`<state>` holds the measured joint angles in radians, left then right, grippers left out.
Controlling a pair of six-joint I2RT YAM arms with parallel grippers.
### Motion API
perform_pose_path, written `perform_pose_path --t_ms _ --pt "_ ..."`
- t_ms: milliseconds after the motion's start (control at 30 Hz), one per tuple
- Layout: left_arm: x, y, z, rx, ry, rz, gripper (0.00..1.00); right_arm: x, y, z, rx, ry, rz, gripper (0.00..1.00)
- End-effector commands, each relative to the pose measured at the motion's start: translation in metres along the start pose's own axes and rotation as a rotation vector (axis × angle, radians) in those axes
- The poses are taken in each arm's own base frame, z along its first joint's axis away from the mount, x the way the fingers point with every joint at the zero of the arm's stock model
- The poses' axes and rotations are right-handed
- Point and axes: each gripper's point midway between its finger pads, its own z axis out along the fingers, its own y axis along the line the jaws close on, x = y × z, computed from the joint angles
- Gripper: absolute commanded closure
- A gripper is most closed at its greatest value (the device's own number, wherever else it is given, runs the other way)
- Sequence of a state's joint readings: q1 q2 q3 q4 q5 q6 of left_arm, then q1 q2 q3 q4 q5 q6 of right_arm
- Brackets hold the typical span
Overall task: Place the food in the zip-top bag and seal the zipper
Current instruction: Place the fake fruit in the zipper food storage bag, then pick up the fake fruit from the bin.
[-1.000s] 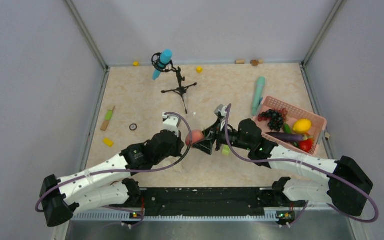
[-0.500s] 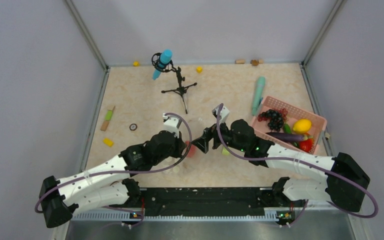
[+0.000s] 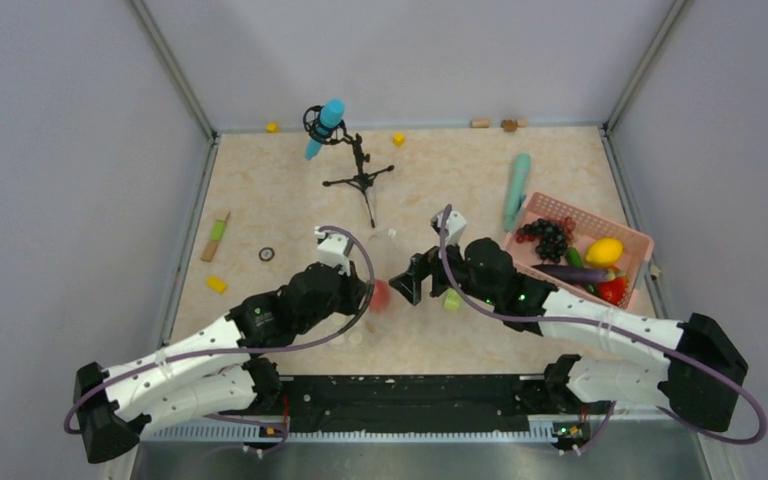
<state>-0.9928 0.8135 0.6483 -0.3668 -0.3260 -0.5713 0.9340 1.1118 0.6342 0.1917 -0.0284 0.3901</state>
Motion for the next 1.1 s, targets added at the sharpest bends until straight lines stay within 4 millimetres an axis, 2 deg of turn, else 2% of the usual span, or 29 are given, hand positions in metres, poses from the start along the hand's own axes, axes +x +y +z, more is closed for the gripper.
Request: perform_pose_path --t_ms 0,67,200,333,433,533,633,733,933,1067 --pt "-0.031 0.003 -0.013 -0.019 -0.116 -0.03 1.0 -0.068 0.014 -0.027 0.029 -0.182 0.016 0.03" --pt "-0.04 -0.002 -0.018 -0.002 -0.135 -0.033 1.0 -0.076 0.003 -0.037 0.094 -0.21 0.014 0.01" --pt "-0.054 -0.016 -0.027 0.057 -0.15 -0.051 1.0 -0.079 -0.038 -0.058 0.327 -0.242 0.029 0.01" --pt "-0.081 -0.007 -0.044 -0.03 -0.198 -0.103 1.0 -0.084 -0.08 -0.087 0.556 -0.264 0.033 0.01" --pt "-0.1 -0.012 -0.057 -0.017 -0.235 -0.138 1.0 -0.108 -0.114 -0.11 0.677 -0.309 0.078 0.01" --pt "-0.099 -0.012 -0.056 -0.012 -0.236 -0.15 1.0 -0.143 -0.163 -0.141 0.868 -0.358 0.141 0.01" --pt "-0.091 -0.006 -0.049 -0.044 -0.226 -0.136 1.0 -0.151 -0.211 -0.16 1.051 -0.306 0.209 0.01" --pt "-0.084 0.0 -0.044 -0.072 -0.216 -0.118 1.0 -0.131 -0.237 -0.164 1.167 -0.261 0.257 0.02" --pt "-0.079 0.003 -0.035 -0.084 -0.213 -0.1 1.0 -0.08 -0.269 -0.161 1.238 -0.173 0.299 0.05" --pt "-0.074 0.0 -0.029 -0.069 -0.209 -0.098 1.0 -0.065 -0.286 -0.158 1.232 -0.193 0.332 0.06"
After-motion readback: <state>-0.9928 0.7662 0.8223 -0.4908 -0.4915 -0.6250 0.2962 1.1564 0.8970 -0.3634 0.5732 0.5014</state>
